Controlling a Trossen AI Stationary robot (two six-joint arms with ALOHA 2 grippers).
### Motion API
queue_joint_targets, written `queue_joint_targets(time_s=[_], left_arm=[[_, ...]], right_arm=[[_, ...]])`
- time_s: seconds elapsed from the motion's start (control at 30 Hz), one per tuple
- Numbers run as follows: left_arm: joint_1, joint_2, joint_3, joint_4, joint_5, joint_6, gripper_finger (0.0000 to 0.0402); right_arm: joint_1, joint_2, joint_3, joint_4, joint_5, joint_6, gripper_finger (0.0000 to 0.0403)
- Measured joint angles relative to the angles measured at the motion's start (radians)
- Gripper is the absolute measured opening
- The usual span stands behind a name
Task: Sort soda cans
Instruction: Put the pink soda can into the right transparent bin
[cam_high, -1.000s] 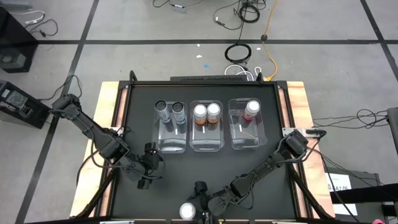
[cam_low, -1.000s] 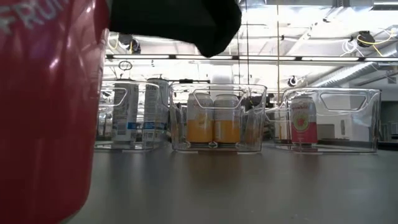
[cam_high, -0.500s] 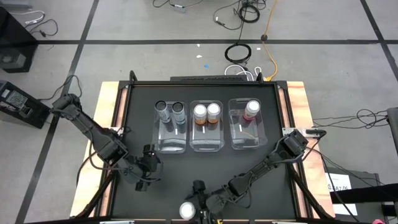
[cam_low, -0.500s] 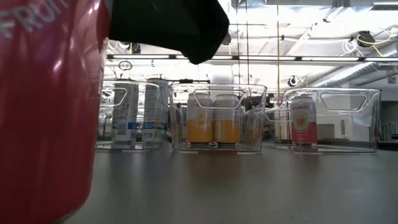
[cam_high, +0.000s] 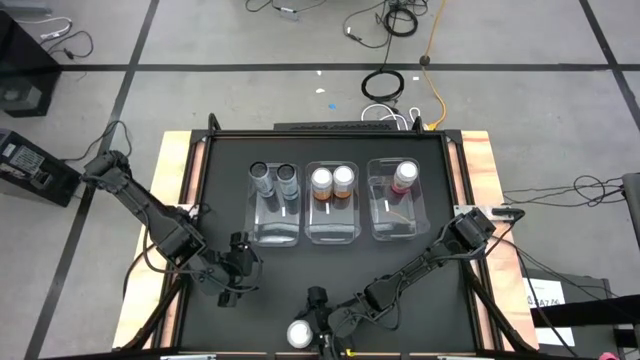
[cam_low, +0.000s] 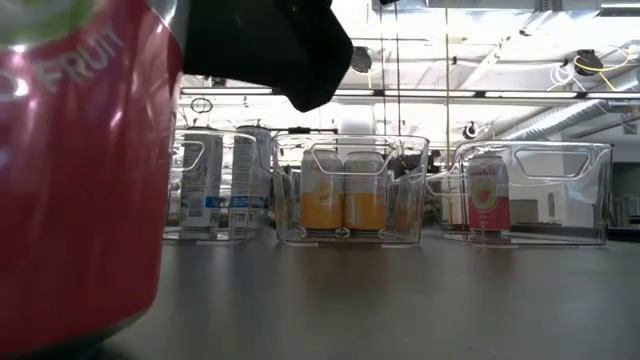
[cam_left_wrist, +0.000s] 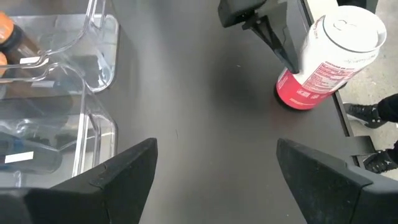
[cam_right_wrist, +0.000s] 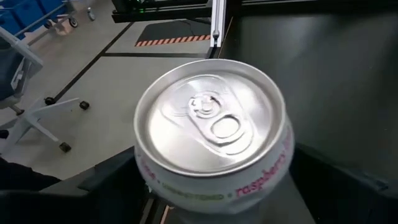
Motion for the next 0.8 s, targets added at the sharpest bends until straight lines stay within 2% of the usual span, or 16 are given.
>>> queue_joint_targets(time_s=[0.23,0.6,0.8], left_arm=[[0.0,0.0,0.0,-0.002,0.0,0.0,0.0338],[0.0,0.0,0.0,-0.001,-0.024,0.007,0.0338],[0.0,0.0,0.0,0.002,-0.028,0.007,0.0338]], right_arm=[[0.0,0.0,0.0,0.006,0.001,-0.023,0.0279],[-0.011,-0.031,-0.003,-0.021,0.013,-0.03,0.0281],[-0.029,-0.118,-0.002,-0.129,0.1,-0.031,0.0281]])
